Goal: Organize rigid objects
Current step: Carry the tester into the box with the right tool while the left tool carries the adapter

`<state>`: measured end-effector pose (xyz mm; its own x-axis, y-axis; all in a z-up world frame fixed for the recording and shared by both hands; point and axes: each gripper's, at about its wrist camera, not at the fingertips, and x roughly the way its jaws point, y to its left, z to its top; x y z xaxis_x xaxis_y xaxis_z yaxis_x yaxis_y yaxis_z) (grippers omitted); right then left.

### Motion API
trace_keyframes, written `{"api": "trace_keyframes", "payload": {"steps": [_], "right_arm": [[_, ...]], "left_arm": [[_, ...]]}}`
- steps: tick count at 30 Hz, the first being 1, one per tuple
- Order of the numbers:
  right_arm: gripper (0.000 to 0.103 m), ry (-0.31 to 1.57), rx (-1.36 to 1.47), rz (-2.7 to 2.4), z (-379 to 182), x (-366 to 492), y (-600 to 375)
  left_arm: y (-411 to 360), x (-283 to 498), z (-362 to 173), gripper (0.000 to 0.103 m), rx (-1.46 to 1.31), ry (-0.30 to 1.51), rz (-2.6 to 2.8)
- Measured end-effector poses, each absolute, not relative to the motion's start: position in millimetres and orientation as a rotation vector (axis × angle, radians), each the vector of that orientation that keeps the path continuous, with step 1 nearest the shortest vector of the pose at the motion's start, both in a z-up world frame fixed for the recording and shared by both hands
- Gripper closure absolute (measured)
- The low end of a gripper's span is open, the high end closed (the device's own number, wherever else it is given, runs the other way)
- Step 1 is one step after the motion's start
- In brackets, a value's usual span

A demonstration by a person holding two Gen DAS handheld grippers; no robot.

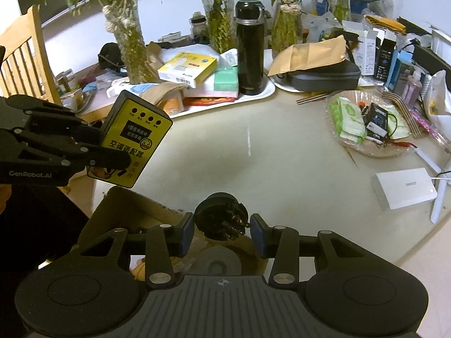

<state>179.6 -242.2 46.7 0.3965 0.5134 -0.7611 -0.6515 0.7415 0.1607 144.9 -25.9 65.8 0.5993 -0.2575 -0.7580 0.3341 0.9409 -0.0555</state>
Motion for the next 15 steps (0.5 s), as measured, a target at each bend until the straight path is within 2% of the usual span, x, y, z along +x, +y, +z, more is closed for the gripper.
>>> {"api": "trace_keyframes", "payload": {"steps": [15], "right_arm": [[0.057,0.922,-0.195,0.768,41.4,155.8,-239.9]], "left_arm": [[-27.1,124.1,42.4,0.077,0.166,0.995,-0.358]]}}
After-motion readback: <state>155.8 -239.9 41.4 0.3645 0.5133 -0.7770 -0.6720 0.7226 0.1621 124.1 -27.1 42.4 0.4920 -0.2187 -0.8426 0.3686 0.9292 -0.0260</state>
